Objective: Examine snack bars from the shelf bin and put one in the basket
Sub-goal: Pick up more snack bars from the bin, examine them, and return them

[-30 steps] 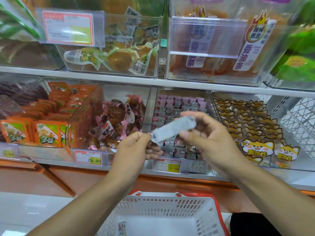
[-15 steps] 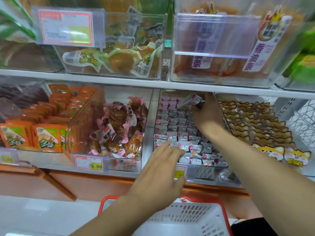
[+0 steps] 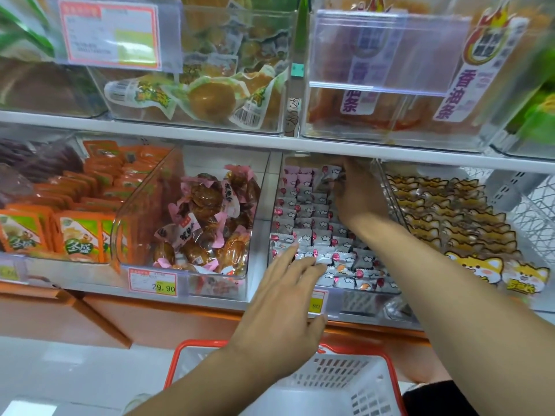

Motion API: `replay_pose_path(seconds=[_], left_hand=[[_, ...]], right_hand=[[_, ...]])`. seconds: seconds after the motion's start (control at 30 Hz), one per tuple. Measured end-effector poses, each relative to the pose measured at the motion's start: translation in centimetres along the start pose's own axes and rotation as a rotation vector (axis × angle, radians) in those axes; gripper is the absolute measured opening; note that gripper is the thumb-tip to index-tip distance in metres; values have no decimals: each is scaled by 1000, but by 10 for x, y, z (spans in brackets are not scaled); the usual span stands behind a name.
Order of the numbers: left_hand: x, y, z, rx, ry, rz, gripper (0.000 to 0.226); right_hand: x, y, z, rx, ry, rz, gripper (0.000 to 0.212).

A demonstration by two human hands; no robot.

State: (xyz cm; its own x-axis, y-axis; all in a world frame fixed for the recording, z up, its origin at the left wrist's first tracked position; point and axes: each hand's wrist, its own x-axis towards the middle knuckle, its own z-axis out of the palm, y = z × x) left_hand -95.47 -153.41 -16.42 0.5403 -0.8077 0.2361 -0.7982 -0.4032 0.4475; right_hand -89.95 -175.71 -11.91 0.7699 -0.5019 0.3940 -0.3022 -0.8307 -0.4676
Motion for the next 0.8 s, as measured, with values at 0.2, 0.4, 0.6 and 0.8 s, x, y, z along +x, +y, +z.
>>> replay_pose_path(seconds=[0.2,0.4,0.6,0.8], left_hand=[[-1,1,1,7,-1,-6,71],[-1,-2,1,23,-14,-3,72],[-3,-2,3,33,-21,2,72],[-3,-4,0,34,-37,-3,72]], right_hand=[[7,6,2,-11,-37,-89,33],[5,14,4,-389,-313,-117,52],[13,13,0,-351,-126,-30,51],[11,14,5,-394,-180,30,22]])
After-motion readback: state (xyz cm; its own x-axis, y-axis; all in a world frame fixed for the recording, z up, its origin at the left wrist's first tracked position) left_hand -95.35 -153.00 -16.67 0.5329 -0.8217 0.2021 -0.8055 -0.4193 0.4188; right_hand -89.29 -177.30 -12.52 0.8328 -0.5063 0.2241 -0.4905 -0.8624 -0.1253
